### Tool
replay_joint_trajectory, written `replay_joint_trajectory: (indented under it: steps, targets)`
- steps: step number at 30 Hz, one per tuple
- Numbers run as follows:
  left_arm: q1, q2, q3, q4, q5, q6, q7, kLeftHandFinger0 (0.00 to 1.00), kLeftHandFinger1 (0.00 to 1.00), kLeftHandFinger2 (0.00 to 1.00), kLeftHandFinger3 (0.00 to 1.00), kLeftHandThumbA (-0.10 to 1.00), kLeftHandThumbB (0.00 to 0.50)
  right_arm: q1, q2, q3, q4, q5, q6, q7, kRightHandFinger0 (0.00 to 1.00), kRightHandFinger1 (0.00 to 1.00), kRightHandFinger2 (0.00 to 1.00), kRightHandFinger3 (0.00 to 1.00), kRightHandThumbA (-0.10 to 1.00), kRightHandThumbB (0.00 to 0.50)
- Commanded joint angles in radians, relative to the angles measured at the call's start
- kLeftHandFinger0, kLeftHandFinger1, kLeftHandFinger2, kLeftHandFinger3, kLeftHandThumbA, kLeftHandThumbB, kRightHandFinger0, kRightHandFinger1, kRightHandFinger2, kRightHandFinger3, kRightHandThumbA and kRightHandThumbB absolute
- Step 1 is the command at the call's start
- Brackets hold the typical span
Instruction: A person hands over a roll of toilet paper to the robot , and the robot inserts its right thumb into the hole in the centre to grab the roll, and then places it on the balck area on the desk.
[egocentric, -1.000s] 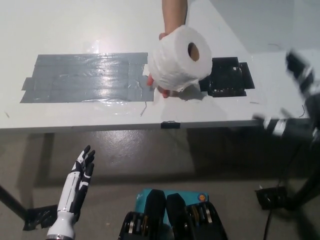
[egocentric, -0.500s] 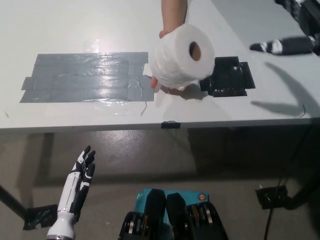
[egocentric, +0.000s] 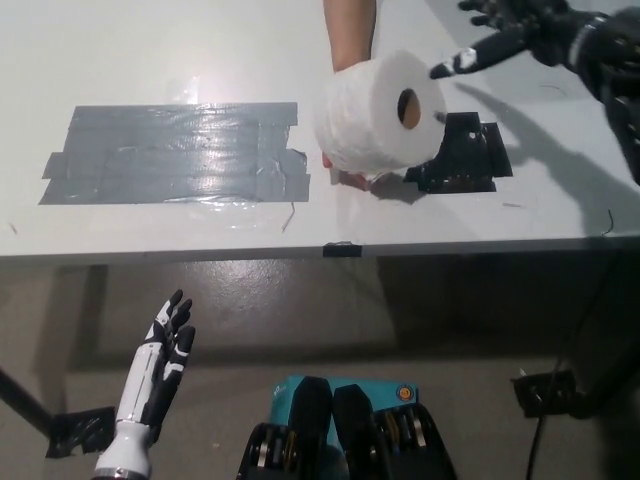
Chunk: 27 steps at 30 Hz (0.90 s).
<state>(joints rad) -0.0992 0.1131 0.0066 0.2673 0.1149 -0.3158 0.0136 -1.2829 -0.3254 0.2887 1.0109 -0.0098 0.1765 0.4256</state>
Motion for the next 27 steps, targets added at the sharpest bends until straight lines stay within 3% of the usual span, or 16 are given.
replay_joint_trajectory:
  steps: [1, 2, 3, 4, 14, 18, 27]
  targets:
    - [-0.020, 0.006, -0.006, -0.042, 0.016, -0.030, 0.007, 1.00, 1.00, 1.00, 1.00, 0.90, 0.161, -0.122, 0.027, 0.007, 0.095, -0.063, -0.122, -0.042, 1.00, 1.00, 1.00, 1.00, 0.98, 0.420]
    - [-0.021, 0.006, -0.006, -0.046, 0.016, -0.027, 0.006, 1.00, 1.00, 1.00, 1.00, 0.90, 0.159, -0.129, 0.034, 0.011, 0.119, -0.075, -0.129, -0.054, 1.00, 1.00, 1.00, 1.00, 0.99, 0.445]
    - [-0.021, 0.006, -0.006, -0.049, 0.020, -0.027, 0.008, 1.00, 1.00, 1.00, 1.00, 0.90, 0.157, -0.134, 0.039, 0.022, 0.134, -0.089, -0.142, -0.057, 1.00, 1.00, 1.00, 1.00, 1.00, 0.434]
    - [-0.024, 0.007, -0.006, -0.050, 0.018, -0.026, 0.006, 1.00, 1.00, 1.00, 1.00, 0.90, 0.156, -0.139, 0.041, 0.033, 0.144, -0.104, -0.155, -0.055, 1.00, 1.00, 1.00, 1.00, 0.99, 0.375]
    - [-0.032, 0.010, -0.010, -0.052, 0.023, -0.029, 0.000, 1.00, 1.00, 1.00, 1.00, 0.92, 0.141, -0.148, 0.056, 0.049, 0.204, -0.160, -0.159, -0.065, 1.00, 1.00, 1.00, 1.00, 0.98, 0.385]
    - [-0.035, 0.014, -0.008, -0.047, 0.026, -0.035, 0.001, 1.00, 1.00, 1.00, 1.00, 0.92, 0.141, -0.142, 0.048, 0.048, 0.202, -0.172, -0.122, -0.042, 1.00, 1.00, 1.00, 1.00, 0.98, 0.460]
    - [-0.033, 0.010, -0.008, -0.046, 0.022, -0.036, 0.000, 1.00, 1.00, 1.00, 1.00, 0.90, 0.124, -0.131, 0.020, 0.037, 0.173, -0.185, -0.091, -0.006, 1.00, 1.00, 1.00, 1.00, 0.92, 0.478]
